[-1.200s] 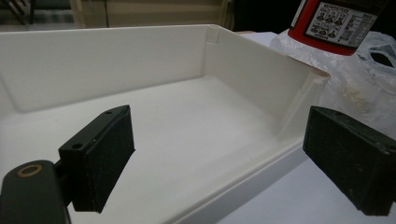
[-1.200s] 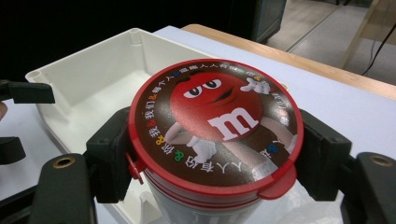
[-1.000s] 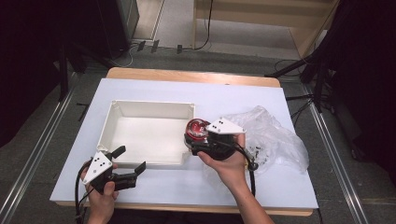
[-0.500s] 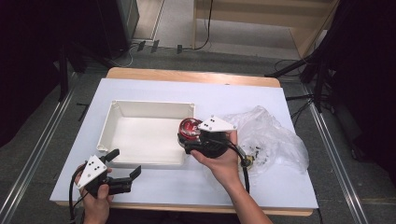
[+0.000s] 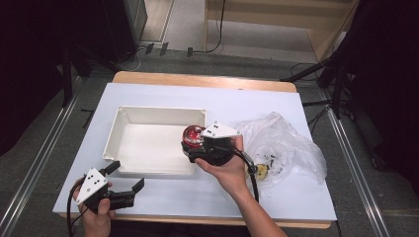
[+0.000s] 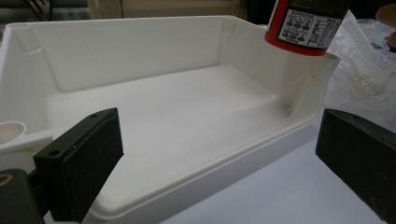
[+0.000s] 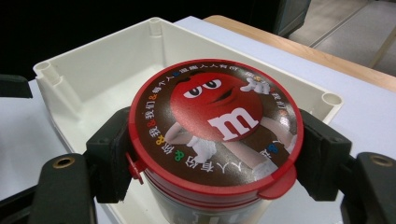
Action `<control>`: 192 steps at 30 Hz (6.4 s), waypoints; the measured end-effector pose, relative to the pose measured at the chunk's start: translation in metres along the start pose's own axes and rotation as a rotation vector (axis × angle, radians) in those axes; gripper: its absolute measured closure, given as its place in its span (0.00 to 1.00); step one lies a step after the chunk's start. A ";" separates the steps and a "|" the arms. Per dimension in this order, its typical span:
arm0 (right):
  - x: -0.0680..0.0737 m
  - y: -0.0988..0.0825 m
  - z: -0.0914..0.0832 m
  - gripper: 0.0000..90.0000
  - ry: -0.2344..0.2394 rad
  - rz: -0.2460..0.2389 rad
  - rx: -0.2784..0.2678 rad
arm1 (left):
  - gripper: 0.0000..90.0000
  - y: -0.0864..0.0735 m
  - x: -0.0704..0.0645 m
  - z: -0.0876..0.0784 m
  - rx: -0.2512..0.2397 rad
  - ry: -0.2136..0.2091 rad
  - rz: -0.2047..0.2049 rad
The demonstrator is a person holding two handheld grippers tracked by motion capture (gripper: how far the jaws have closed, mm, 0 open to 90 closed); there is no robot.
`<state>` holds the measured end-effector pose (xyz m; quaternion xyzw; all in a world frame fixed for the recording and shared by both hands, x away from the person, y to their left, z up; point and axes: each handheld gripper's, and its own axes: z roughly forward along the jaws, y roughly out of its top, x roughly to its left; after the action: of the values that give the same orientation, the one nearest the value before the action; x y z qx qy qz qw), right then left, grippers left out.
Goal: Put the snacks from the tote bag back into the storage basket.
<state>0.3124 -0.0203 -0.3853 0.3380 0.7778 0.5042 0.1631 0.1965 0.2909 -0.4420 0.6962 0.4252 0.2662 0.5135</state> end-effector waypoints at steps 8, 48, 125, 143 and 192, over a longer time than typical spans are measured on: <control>0.000 -0.005 0.006 0.29 -0.003 -0.006 0.028 | 0.01 -0.001 0.002 -0.001 0.007 0.006 -0.003; 0.004 -0.028 0.021 0.37 -0.040 -0.084 0.098 | 0.01 0.001 0.002 0.004 0.005 0.013 -0.006; -0.097 -0.098 -0.115 0.16 -0.290 0.195 -0.035 | 0.01 0.006 0.002 0.020 0.003 -0.013 -0.016; -0.112 -0.119 -0.143 0.16 -0.341 0.215 -0.031 | 0.01 0.004 0.005 0.016 0.008 -0.005 -0.025; -0.140 -0.179 -0.231 0.16 -0.450 0.385 -0.077 | 0.01 -0.004 0.021 -0.024 0.026 0.083 0.070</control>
<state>0.2106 -0.3198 -0.4561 0.5762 0.6241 0.4671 0.2456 0.1864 0.3215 -0.4396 0.7057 0.4247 0.3071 0.4767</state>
